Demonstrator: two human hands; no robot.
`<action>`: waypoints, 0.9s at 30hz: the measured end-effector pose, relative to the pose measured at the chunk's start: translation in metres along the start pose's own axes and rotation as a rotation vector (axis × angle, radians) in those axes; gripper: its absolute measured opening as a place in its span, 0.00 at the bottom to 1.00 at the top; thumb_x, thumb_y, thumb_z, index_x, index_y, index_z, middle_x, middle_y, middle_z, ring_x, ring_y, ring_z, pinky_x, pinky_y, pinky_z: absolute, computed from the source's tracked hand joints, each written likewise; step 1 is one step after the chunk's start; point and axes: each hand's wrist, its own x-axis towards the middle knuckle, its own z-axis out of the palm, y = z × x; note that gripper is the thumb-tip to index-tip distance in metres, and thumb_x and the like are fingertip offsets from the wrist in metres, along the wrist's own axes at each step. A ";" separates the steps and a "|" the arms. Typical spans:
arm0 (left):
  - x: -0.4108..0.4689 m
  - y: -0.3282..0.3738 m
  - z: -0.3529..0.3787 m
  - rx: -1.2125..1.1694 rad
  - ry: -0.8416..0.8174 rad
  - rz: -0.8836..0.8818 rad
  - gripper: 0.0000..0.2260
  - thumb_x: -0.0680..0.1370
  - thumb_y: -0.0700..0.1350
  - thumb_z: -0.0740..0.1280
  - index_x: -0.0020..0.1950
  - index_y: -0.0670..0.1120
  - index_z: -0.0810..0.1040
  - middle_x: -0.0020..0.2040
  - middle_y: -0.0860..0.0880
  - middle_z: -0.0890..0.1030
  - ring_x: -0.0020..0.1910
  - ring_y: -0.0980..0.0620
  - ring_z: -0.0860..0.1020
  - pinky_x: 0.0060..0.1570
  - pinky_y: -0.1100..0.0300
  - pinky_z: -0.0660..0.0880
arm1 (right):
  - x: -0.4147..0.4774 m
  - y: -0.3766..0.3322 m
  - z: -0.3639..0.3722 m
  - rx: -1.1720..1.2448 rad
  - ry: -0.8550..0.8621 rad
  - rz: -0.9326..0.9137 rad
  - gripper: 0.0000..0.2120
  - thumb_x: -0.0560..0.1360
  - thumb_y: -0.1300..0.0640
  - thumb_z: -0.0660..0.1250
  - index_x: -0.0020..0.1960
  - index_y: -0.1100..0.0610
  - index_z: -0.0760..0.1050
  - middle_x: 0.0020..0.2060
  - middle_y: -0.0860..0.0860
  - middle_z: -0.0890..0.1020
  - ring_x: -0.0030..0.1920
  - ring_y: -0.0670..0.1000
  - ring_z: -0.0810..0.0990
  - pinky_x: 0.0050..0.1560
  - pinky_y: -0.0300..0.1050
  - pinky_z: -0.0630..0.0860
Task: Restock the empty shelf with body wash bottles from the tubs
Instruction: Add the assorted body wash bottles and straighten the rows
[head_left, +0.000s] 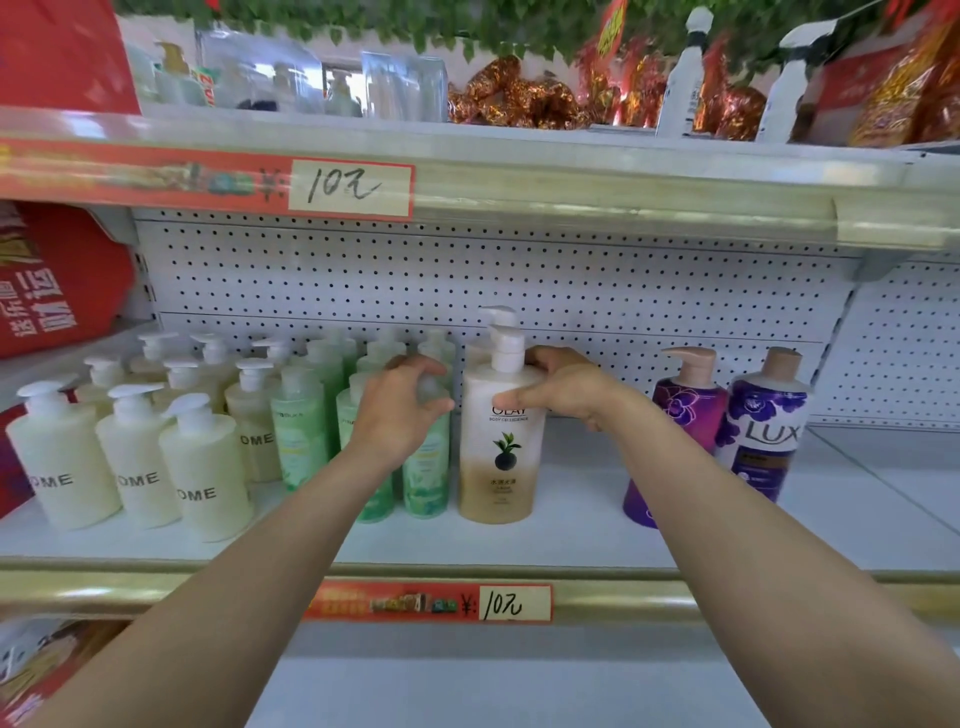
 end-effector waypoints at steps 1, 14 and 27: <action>-0.001 0.000 0.000 -0.005 -0.001 0.000 0.17 0.74 0.45 0.74 0.62 0.49 0.78 0.61 0.48 0.76 0.51 0.54 0.72 0.52 0.63 0.67 | 0.000 0.000 0.000 -0.003 -0.002 0.000 0.36 0.62 0.49 0.83 0.67 0.53 0.75 0.58 0.48 0.81 0.57 0.49 0.80 0.61 0.47 0.77; -0.004 0.012 -0.008 -0.059 -0.026 0.014 0.22 0.75 0.50 0.73 0.67 0.48 0.75 0.66 0.49 0.77 0.65 0.50 0.73 0.56 0.65 0.65 | -0.012 0.002 0.011 0.003 0.099 -0.021 0.40 0.60 0.42 0.82 0.68 0.50 0.74 0.61 0.48 0.79 0.59 0.49 0.79 0.64 0.50 0.76; -0.006 0.061 0.044 -0.111 0.039 0.014 0.24 0.76 0.54 0.70 0.66 0.43 0.71 0.61 0.44 0.77 0.63 0.41 0.71 0.57 0.50 0.71 | -0.059 0.024 -0.012 0.229 0.330 -0.221 0.19 0.79 0.56 0.68 0.69 0.57 0.75 0.62 0.52 0.81 0.62 0.47 0.79 0.65 0.48 0.76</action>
